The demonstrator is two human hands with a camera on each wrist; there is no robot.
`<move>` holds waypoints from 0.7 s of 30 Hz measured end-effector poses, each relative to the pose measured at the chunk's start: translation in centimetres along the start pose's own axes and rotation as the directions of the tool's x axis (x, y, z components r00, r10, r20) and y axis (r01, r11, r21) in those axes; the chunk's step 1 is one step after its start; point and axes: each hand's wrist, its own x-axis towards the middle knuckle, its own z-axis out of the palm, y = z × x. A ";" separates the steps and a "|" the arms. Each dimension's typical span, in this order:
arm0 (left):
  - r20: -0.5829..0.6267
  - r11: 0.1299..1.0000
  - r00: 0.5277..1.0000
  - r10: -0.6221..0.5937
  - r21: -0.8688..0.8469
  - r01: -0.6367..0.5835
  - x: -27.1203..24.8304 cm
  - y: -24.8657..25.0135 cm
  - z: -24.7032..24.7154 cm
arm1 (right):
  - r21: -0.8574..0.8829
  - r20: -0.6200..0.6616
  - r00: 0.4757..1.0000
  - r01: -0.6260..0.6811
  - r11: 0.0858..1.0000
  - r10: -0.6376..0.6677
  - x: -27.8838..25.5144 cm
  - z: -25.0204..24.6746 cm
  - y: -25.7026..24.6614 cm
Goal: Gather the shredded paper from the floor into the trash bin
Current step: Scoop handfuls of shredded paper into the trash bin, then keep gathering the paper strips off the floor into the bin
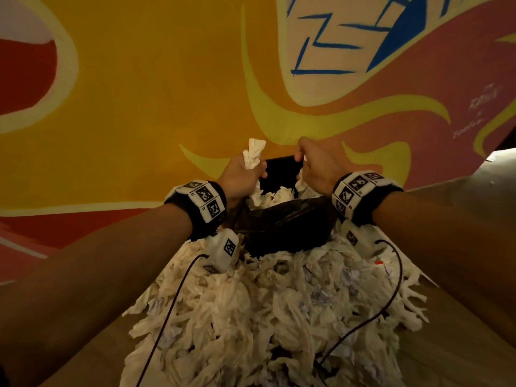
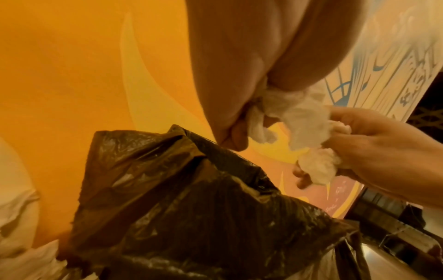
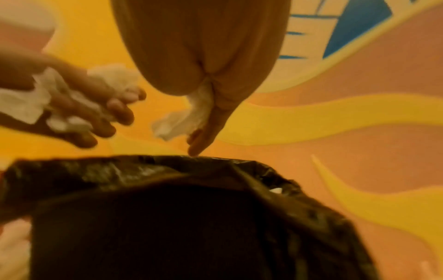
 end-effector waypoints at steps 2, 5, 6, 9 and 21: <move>-0.007 0.999 1.000 0.021 0.038 -0.021 0.1 -0.2 0.4 | -0.004 -0.059 0.998 0.038 0.999 -0.038 -0.3 -0.5 0.9; 0.046 0.998 0.999 0.002 0.068 -0.005 0.4 0.0 0.7 | 0.024 -0.108 0.994 0.001 1.000 0.001 -0.1 -1.1 2.4; 0.070 0.998 0.997 -0.026 0.065 0.021 0.5 0.1 0.7 | -0.002 -0.123 0.992 -0.007 1.000 0.007 0.0 -1.1 2.8; 0.111 0.991 0.986 -0.128 0.043 0.124 1.6 -0.3 0.4 | -0.124 -0.092 0.995 -0.035 0.992 0.023 0.0 -0.7 4.1; 0.405 0.545 0.868 -0.288 0.814 -0.199 2.1 -2.5 1.4 | -0.395 0.365 0.876 -0.162 0.904 0.316 0.1 0.4 4.5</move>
